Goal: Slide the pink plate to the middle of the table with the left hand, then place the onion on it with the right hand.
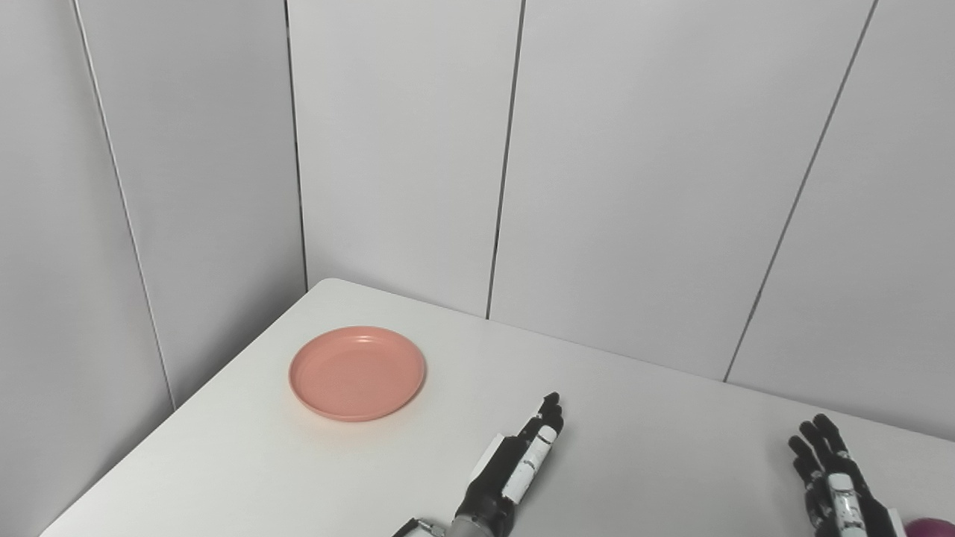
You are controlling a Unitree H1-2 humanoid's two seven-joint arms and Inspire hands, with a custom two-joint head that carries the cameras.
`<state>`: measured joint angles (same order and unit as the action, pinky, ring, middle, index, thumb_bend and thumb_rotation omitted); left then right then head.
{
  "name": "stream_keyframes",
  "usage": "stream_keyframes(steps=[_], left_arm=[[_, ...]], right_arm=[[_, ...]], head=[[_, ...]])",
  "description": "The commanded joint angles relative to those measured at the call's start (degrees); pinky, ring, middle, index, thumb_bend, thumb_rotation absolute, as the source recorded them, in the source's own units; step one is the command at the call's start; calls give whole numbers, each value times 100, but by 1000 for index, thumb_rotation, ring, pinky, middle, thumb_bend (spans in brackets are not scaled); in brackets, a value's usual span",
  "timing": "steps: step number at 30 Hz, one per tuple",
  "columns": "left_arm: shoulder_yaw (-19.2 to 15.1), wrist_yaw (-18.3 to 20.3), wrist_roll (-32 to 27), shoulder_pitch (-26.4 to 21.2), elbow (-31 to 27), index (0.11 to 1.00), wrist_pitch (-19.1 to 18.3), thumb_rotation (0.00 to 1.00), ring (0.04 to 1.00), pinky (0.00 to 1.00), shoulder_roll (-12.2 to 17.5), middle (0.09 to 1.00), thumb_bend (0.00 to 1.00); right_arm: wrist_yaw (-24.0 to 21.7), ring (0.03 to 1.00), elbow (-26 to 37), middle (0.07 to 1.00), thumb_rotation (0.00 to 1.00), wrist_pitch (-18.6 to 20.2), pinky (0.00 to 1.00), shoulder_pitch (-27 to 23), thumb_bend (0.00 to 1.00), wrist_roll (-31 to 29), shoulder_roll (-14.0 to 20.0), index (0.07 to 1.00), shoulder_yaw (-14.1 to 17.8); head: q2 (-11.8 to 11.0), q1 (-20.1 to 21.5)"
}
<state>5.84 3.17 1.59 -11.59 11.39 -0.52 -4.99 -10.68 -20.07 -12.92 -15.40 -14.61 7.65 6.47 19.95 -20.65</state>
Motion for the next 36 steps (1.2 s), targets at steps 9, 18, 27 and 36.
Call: stream_keyframes(steps=[9,18,27,36], left_arm=[[-133,-66,30,-265,-478,1000,-57,1000,1000,1000,104,1000,512],[-248,-81,-21,-341,-634,1000,117,1000,1000,1000,219,1000,497],[-397,-72,-82,-403,-956,1000,33,1000,1000,1000,289,1000,474],[-616,-17,-290,-527,-1065,1000,15,1000,1000,1000,517,1000,500]], right_arm=[[-233,934,-514,937,739,-272,983,387,519,-45,63,950,44],[-276,961,-444,964,763,85,1000,406,529,-97,104,975,17],[-247,961,-397,965,727,376,1000,417,604,-69,146,975,-13],[-348,981,-366,977,762,518,1000,433,591,-80,256,991,-38]], head=[[26,-21],[46,-29],[82,-63],[88,-370]])
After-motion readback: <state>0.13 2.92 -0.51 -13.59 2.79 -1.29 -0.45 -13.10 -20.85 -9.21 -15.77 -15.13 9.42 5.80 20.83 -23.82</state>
